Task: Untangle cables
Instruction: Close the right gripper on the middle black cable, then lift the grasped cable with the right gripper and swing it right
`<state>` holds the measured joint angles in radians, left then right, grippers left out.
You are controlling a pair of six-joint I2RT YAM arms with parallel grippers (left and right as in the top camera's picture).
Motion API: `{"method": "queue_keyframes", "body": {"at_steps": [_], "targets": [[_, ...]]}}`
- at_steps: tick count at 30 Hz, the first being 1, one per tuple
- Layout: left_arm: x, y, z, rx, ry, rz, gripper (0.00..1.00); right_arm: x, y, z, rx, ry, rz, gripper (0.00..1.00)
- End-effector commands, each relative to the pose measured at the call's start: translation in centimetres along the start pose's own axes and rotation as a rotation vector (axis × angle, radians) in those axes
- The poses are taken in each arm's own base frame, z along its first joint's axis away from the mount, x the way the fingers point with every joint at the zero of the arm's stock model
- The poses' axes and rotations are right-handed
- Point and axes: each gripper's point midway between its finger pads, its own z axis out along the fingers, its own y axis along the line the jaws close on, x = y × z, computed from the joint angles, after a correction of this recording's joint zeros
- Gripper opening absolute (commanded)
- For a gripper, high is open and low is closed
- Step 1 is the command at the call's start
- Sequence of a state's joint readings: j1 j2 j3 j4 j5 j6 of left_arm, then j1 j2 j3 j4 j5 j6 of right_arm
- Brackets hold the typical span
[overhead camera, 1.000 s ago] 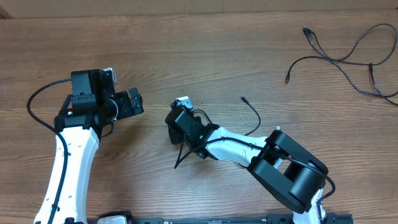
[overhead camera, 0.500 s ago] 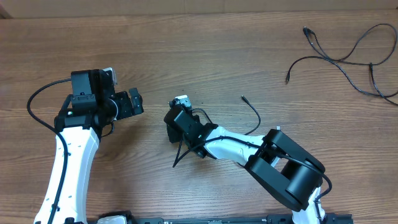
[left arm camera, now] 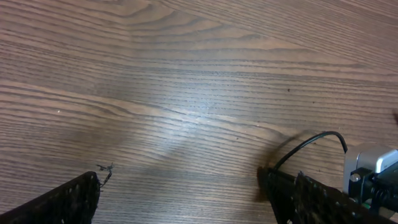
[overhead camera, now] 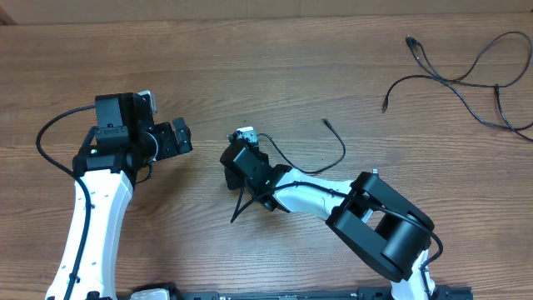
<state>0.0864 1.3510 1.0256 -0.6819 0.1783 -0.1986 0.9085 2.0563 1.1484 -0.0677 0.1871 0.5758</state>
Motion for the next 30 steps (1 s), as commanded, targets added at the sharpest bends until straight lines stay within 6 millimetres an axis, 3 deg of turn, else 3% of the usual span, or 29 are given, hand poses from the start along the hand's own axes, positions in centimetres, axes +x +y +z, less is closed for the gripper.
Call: {"method": "queue_keyframes", "body": {"at_steps": [1,9,14,21,27,30], "targets": [[-0.3,-0.1,-0.3,-0.002,-0.015,0.023,0.99,5.9,-2.8,2.4,0.062,0.162,0.003,0.04],[-0.3,-0.1,-0.3,-0.002,-0.015,0.023,0.99,4.8,-1.4,1.4,0.008,0.147,0.011,0.04],[-0.3,-0.1,-0.3,-0.002,-0.015,0.023,0.99,2.8,-0.2,-2.3,-0.027,0.141,0.015,0.04],[-0.3,-0.1,-0.3,-0.002,-0.015,0.023,1.0,0.0,1.4,-9.5,-0.101,0.125,0.026,0.04],[-0.3,-0.1,-0.3,-0.002,-0.015,0.023,0.99,-4.4,2.5,-16.6,-0.188,0.009,0.052,0.04],[-0.3,-0.1,-0.3,-0.002,-0.015,0.023,0.99,-7.2,4.0,-20.2,-0.264,-0.066,0.048,0.04]]}}
